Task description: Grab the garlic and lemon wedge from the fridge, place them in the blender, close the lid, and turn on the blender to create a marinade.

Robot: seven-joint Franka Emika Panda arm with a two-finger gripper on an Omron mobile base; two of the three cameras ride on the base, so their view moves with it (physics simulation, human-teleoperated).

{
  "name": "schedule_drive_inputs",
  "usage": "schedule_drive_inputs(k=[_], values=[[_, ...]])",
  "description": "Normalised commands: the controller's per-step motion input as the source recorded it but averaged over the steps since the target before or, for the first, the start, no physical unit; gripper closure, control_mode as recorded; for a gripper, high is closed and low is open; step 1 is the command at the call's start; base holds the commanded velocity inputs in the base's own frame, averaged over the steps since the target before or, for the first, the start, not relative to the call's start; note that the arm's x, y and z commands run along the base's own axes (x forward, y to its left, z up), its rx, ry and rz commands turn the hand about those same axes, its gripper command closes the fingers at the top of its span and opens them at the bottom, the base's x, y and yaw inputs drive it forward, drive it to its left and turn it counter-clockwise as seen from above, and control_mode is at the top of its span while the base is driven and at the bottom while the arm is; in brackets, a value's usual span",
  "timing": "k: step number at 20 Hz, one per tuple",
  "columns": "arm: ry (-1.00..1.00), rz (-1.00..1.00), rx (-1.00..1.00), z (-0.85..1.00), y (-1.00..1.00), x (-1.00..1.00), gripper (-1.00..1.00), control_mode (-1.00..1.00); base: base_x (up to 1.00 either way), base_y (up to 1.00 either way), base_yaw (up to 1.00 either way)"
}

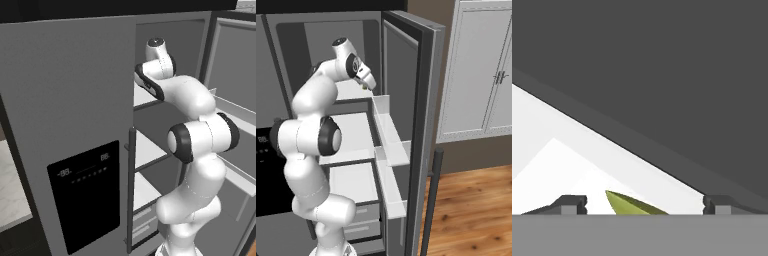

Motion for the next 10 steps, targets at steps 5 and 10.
schedule_drive_inputs(k=[5, 10], values=[[0.04, 0.00, 0.00, -0.23, 0.00, 0.19, 1.00, -1.00, 0.00, 0.00, 0.00], [0.00, 0.00, 0.00, 0.00, 0.00, -0.01, 1.00, -1.00, 0.00, 0.00, 0.00]])
